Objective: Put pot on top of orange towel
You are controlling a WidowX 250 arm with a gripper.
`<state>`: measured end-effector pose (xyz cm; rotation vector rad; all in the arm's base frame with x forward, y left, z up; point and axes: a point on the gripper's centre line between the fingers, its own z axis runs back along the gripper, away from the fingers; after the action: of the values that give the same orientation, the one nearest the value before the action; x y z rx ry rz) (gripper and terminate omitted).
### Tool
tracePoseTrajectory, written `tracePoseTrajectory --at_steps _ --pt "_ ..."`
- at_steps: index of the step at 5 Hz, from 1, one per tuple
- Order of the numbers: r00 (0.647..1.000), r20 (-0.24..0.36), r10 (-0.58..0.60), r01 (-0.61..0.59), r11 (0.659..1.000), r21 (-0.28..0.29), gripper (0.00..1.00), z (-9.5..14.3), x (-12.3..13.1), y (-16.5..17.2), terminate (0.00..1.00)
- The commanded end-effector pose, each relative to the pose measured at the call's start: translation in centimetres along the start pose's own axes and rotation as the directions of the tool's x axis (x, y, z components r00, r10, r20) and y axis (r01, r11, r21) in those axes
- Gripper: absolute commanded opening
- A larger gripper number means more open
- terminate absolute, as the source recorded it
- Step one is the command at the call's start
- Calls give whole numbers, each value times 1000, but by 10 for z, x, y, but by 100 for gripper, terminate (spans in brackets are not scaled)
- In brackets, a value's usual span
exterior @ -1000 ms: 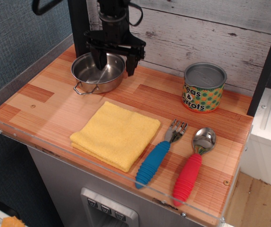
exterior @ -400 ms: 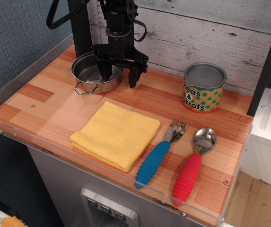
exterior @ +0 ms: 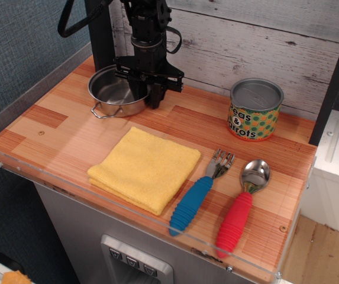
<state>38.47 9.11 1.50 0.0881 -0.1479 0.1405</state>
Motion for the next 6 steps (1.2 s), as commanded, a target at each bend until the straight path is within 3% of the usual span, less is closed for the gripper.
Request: tracePoseTrajectory --at_steps 1,4,6 --pt "999 43 11 -14 998 67 0 32 9 10 0" --pt "998 61 24 -29 996 84 0 66 -7 11 0" --pt "998 51 39 -43 995 85 0 79 -49 -15 0"
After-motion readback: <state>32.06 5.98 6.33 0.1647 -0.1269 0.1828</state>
